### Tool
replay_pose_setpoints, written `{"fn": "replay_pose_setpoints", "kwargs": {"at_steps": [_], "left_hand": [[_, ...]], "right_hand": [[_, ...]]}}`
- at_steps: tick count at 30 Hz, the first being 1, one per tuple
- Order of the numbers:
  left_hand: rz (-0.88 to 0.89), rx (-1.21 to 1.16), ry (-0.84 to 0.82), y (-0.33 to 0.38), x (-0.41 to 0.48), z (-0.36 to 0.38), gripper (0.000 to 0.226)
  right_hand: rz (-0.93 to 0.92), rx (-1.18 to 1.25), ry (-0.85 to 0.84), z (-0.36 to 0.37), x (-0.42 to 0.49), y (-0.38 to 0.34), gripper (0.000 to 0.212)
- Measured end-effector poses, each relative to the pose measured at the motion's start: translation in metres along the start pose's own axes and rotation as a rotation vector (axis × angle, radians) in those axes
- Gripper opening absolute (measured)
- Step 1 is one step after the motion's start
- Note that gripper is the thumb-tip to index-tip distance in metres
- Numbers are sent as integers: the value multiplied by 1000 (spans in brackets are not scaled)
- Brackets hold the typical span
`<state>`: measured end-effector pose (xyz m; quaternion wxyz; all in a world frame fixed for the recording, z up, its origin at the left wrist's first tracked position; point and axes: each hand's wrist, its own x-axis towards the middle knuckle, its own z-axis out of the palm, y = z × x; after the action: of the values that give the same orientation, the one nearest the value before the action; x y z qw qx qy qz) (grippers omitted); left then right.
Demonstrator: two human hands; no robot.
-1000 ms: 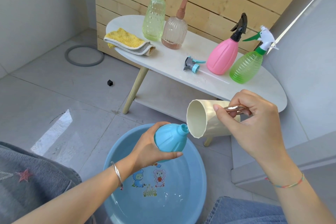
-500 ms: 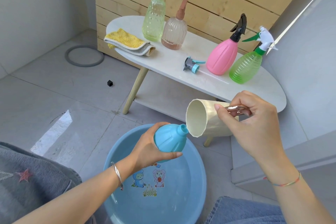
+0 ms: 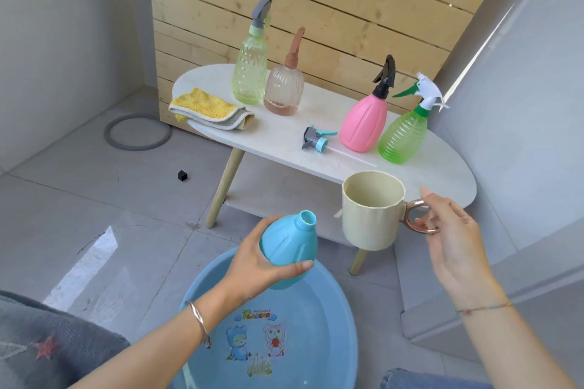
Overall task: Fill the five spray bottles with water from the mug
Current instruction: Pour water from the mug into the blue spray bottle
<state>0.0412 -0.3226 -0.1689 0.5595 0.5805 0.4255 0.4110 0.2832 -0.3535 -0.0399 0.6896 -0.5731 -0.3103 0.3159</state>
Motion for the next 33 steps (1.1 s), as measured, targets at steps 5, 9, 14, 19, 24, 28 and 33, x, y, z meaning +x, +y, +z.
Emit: {"fn": "replay_pose_setpoints", "kwargs": {"at_steps": [5, 9, 14, 19, 24, 28, 33], "left_hand": [[33, 18, 23, 35, 21, 3, 79], [76, 3, 9, 71, 44, 6, 75], [122, 16, 1, 98, 74, 12, 75], [151, 26, 13, 108, 95, 27, 69], [148, -1, 17, 107, 109, 41, 78], [139, 8, 15, 106, 115, 47, 78], [109, -17, 53, 102, 120, 52, 80]], "right_hand": [[48, 142, 112, -9, 20, -7, 36], [43, 193, 190, -15, 48, -18, 37], [36, 221, 288, -27, 84, -12, 38], [96, 179, 377, -32, 108, 11, 41], [155, 158, 425, -36, 118, 31, 41], [189, 101, 412, -41, 125, 39, 43], [230, 1, 335, -43, 128, 48, 41]]}}
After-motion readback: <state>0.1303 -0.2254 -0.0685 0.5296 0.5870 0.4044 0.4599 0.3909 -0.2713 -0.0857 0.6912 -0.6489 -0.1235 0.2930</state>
